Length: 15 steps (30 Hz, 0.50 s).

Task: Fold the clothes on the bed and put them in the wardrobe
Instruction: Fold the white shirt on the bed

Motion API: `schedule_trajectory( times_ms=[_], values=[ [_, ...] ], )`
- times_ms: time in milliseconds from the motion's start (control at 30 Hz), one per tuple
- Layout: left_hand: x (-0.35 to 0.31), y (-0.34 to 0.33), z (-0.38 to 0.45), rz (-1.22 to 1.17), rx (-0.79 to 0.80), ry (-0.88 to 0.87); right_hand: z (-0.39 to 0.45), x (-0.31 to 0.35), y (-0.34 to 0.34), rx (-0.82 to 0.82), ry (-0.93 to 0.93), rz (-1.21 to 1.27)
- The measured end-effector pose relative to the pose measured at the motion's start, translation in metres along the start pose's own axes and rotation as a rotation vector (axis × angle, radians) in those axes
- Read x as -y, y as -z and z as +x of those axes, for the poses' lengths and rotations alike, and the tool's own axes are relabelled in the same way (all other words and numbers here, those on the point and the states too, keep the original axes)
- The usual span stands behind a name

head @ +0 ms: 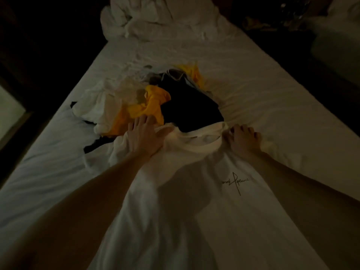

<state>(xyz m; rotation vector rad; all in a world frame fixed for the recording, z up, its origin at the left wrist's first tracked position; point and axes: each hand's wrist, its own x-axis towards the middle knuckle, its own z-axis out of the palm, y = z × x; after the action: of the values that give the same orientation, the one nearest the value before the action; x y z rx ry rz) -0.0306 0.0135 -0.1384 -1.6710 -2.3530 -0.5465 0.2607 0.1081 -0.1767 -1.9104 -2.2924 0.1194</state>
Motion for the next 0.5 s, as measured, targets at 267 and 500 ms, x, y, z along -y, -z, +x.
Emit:
schedule_trajectory(
  times_ms=[267,500],
  values=[
    [0.059,0.041,-0.05,-0.055,-0.044,0.251,-0.041,-0.014,0.048,0.093,0.0,0.168],
    [0.085,0.035,-0.106,0.019,0.253,0.659,-0.089,-0.056,0.067,0.251,-0.241,0.185]
  ],
)
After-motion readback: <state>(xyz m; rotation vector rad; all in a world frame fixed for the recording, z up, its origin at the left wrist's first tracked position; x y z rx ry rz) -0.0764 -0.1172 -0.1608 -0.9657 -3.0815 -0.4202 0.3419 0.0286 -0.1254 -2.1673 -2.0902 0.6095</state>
